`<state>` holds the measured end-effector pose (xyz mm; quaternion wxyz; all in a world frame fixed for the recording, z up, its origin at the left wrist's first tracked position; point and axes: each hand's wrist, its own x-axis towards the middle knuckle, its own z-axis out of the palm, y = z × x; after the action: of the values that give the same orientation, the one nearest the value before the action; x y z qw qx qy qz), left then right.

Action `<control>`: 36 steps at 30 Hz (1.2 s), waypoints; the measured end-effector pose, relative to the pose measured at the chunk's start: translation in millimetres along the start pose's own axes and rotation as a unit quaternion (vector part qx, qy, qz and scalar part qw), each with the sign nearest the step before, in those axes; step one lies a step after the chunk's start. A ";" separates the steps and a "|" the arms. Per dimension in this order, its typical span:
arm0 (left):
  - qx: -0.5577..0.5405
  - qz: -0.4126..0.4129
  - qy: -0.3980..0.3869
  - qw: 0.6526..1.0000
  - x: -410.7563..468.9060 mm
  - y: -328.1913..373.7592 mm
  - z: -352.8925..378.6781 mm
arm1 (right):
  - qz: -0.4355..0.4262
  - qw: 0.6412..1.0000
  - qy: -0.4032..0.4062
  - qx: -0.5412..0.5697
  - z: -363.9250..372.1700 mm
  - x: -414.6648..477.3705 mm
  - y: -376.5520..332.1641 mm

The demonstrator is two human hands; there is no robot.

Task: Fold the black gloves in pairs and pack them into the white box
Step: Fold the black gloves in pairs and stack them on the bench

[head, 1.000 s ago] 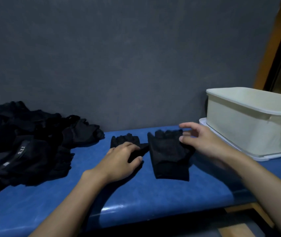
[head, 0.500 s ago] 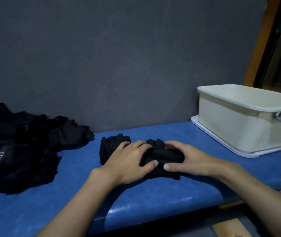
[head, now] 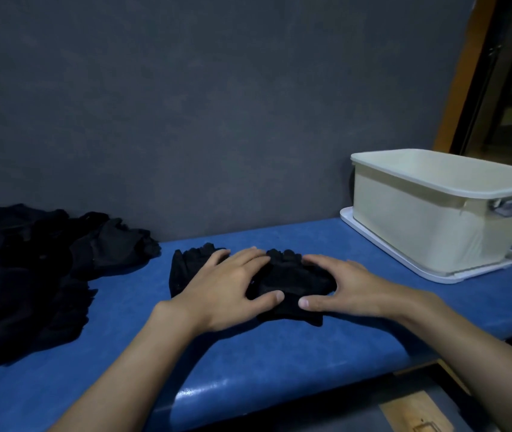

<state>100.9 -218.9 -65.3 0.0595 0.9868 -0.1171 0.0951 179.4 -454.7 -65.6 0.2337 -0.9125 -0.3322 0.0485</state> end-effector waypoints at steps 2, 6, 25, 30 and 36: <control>0.010 -0.005 -0.029 1.000 1.1 0.1 1.8 | 0.027 0.998 -0.039 -0.033 1.4 0.1 2.3; 0.012 -0.026 -0.086 0.996 1.7 -2.3 4.4 | 0.043 0.996 -0.060 -0.042 1.8 0.4 3.3; -0.009 -0.015 -0.068 0.998 -5.9 -4.4 4.3 | -0.004 0.999 -0.033 -0.025 0.8 -10.9 3.1; -0.009 -0.036 -0.053 0.998 -12.3 -11.4 0.7 | -0.015 1.000 -0.015 0.010 0.5 -12.6 -1.2; -0.022 -0.033 -0.023 0.999 -23.1 -17.5 -0.6 | 0.004 0.999 -0.049 -0.006 4.9 -10.2 3.7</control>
<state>82.9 -196.8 -71.0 0.0816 0.9905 -0.0878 0.0672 172.4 -461.7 -72.3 0.2115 -0.9116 -0.3402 0.0919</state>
